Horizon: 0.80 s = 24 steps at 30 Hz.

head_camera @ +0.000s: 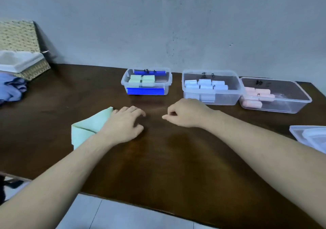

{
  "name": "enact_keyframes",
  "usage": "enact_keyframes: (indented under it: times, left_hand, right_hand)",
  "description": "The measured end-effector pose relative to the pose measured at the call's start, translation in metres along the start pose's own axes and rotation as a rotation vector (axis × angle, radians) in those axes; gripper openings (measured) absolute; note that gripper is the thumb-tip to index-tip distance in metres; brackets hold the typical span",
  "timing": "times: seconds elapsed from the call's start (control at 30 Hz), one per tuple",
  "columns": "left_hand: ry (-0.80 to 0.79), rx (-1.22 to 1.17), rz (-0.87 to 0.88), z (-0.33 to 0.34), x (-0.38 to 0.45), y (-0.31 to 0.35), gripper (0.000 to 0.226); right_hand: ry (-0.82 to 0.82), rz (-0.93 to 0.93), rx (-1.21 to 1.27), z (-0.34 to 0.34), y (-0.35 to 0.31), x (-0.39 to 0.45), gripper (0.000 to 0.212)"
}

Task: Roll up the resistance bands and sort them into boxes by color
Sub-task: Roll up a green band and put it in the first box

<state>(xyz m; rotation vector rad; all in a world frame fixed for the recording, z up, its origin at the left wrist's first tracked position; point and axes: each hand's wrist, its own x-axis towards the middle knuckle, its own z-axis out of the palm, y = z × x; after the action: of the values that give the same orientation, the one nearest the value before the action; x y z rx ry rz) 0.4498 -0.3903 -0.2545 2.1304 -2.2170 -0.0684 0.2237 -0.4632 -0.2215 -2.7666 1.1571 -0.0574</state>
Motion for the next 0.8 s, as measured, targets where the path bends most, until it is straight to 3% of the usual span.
enact_keyframes:
  times: [0.1,0.2,0.53,0.67,0.8]
  left_hand:
    - [-0.088,0.123,-0.190,0.004,-0.016,-0.029,0.055]
    - [-0.138,0.093,-0.304,0.009,-0.029,-0.053,0.060]
    - [0.111,-0.259,-0.214,0.020,-0.039,-0.073,0.053]
    - [0.043,-0.266,-0.291,0.020,-0.032,-0.073,0.072]
    - [-0.034,-0.279,-0.289,0.021,-0.024,-0.078,0.064]
  right_hand:
    - [-0.039,0.022,-0.001,0.010,-0.026,0.003,0.039]
    - [-0.030,0.037,-0.010,0.017,-0.049,0.004,0.039]
    - [-0.086,0.094,0.025,0.024,-0.075,-0.008,0.031]
    - [-0.124,0.122,0.053,0.025,-0.072,-0.017,0.026]
    - [-0.158,0.138,0.071,0.028,-0.068,-0.026,0.026]
